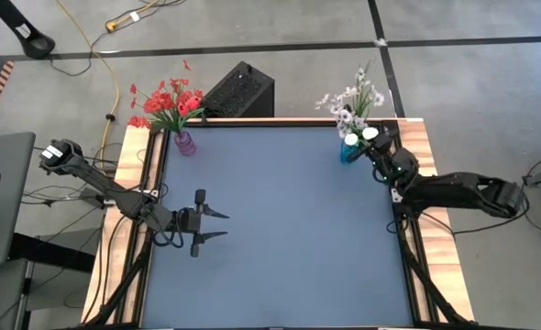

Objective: Sort flowers into vase by color
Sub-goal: Put the white flowers into the blue vase, then return to Home Position

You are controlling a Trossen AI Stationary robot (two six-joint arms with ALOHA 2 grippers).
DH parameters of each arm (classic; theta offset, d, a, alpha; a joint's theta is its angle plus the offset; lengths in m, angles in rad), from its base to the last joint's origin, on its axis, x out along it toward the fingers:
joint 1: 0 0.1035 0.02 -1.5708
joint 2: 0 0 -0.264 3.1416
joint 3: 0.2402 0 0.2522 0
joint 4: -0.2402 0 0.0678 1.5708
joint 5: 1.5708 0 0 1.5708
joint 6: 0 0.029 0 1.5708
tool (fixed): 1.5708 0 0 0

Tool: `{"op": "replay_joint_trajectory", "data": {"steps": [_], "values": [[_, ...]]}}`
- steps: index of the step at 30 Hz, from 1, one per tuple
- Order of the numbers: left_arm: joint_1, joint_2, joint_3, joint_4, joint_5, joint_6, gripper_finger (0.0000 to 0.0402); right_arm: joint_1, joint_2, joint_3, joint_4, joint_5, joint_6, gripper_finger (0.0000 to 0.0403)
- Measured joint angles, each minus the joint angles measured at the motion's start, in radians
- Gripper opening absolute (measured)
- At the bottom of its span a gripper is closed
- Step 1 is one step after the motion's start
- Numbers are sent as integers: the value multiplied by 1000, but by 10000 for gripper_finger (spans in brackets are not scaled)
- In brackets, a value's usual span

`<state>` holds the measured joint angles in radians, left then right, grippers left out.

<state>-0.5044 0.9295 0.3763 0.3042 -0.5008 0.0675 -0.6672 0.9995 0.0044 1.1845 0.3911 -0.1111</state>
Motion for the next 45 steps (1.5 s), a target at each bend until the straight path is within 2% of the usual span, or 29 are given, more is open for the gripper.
{"op": "replay_joint_trajectory", "data": {"steps": [5,13,29,33,38,42,45], "values": [[0,0,0,0,0,3,190,0,-80,23,-256,27,8,82],[0,0,0,2,-1,7,190,0,-198,133,-692,23,5,82],[0,0,0,7,7,18,190,44,-413,312,-1311,19,-2,86],[0,0,0,9,7,17,190,55,-430,349,-1400,23,4,118],[0,0,0,9,8,7,190,59,-432,393,-1474,16,62,191],[0,0,0,9,8,-2,190,59,-424,441,-1596,-46,133,241],[0,0,0,10,8,-1,190,59,-419,470,-1670,-104,196,258]]}}
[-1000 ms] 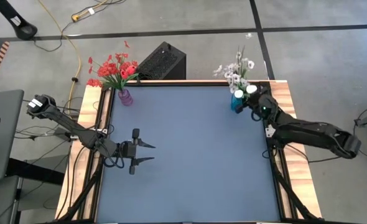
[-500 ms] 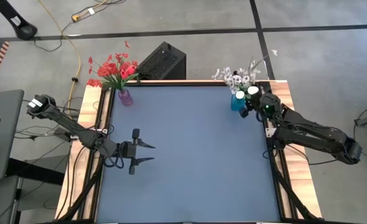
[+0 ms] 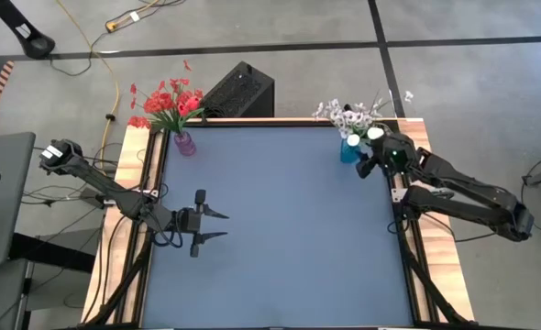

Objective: Sort flowers into vase by color
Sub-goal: Return to Home Position

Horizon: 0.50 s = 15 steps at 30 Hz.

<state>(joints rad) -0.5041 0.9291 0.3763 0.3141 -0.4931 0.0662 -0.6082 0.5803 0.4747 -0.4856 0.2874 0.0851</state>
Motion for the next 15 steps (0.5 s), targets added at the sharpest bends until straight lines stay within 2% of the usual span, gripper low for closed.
{"op": "replay_joint_trajectory", "data": {"steps": [8,15], "values": [[0,0,0,0,0,-8,190,40,3,23,-24,-153,11,260],[0,0,0,0,0,-9,190,107,3,23,31,-486,-72,260]]}}
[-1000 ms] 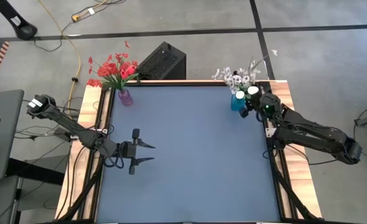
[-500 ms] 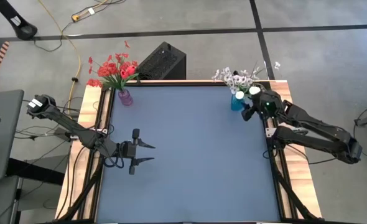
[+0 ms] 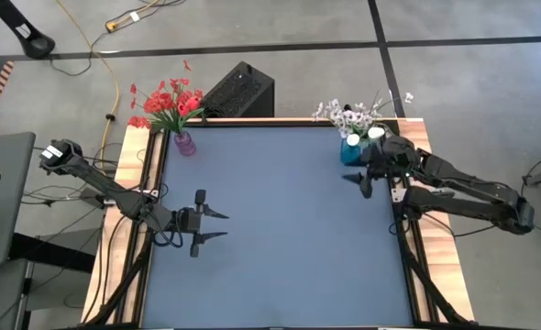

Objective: Sort flowers into vase by color
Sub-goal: Return to Home Position

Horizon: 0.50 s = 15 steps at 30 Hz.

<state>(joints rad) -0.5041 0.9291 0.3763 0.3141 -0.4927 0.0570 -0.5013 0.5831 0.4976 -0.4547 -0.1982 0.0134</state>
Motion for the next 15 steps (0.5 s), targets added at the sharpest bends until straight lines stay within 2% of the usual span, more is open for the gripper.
{"op": "replay_joint_trajectory", "data": {"steps": [4,6,10,15], "values": [[0,0,0,0,-1,0,190,66,0,0,114,-172,73,260],[0,0,0,0,-5,6,190,108,0,0,198,-221,113,260],[4,0,0,13,-16,9,190,212,21,0,374,-214,126,260],[27,0,0,81,-18,30,190,336,92,0,582,-118,109,260]]}}
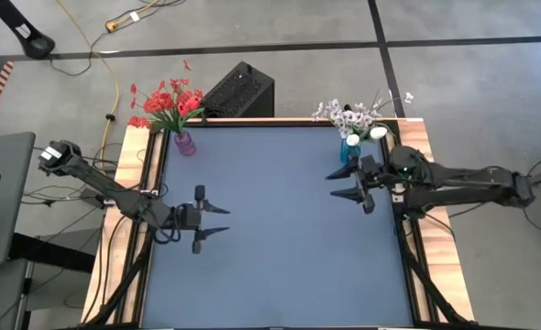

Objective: Sort flowers into vase by color
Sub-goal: Return to Home Position

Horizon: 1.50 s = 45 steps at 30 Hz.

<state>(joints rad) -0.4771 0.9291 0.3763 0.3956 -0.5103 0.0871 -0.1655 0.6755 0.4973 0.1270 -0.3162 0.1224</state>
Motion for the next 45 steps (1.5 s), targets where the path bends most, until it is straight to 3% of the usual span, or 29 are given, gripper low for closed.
{"op": "replay_joint_trajectory", "data": {"steps": [7,15,23,34,45], "values": [[86,0,0,48,8,79,190,143,147,0,86,180,-52,260],[247,-1,0,36,160,138,190,227,248,-48,123,240,-69,253],[303,-148,-25,-117,162,164,190,183,117,-215,180,290,-69,175],[342,-464,-289,-16,136,66,190,76,-51,-362,267,235,-66,24],[364,-630,-365,-103,132,34,190,20,-83,-479,337,232,-14,22]]}}
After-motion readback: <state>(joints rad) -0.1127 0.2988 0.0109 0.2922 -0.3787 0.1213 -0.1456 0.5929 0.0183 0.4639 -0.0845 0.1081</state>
